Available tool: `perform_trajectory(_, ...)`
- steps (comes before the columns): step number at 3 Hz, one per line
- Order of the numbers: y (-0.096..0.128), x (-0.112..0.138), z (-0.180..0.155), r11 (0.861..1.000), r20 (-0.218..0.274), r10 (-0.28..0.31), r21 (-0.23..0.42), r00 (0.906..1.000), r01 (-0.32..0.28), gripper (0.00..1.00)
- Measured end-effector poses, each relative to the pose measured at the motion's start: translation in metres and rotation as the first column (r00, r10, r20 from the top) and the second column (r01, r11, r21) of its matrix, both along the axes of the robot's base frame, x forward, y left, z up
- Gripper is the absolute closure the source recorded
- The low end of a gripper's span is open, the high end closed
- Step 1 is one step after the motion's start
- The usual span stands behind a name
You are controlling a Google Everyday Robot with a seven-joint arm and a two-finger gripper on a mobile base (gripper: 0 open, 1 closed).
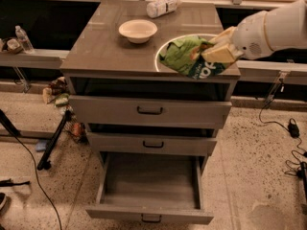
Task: Place green rice chip bag into bottom drawer
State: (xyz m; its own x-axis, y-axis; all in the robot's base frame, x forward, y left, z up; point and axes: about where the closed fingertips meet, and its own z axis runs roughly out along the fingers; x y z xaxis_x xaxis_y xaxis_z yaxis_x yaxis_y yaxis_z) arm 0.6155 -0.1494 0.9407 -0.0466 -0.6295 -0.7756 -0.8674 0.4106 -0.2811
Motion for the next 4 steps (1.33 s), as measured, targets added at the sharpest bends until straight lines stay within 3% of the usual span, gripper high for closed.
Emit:
perform_trajectory(1, 0.011, -0.041, -0.018, 0.999, -0.025, -0.005, 0.038, 0.9997, 0.006, 1.0)
perform_trajectory(2, 0.035, -0.09, -0.058, 0.996, -0.063, 0.01, 0.086, 0.998, -0.004, 1.0)
perform_trajectory(3, 0.05, -0.111, -0.086, 0.995, -0.078, 0.021, 0.103, 0.9967, -0.013, 1.0)
perform_trajectory(4, 0.068, -0.12, -0.143, 0.997, -0.095, -0.002, 0.076, 0.9955, 0.01, 1.0)
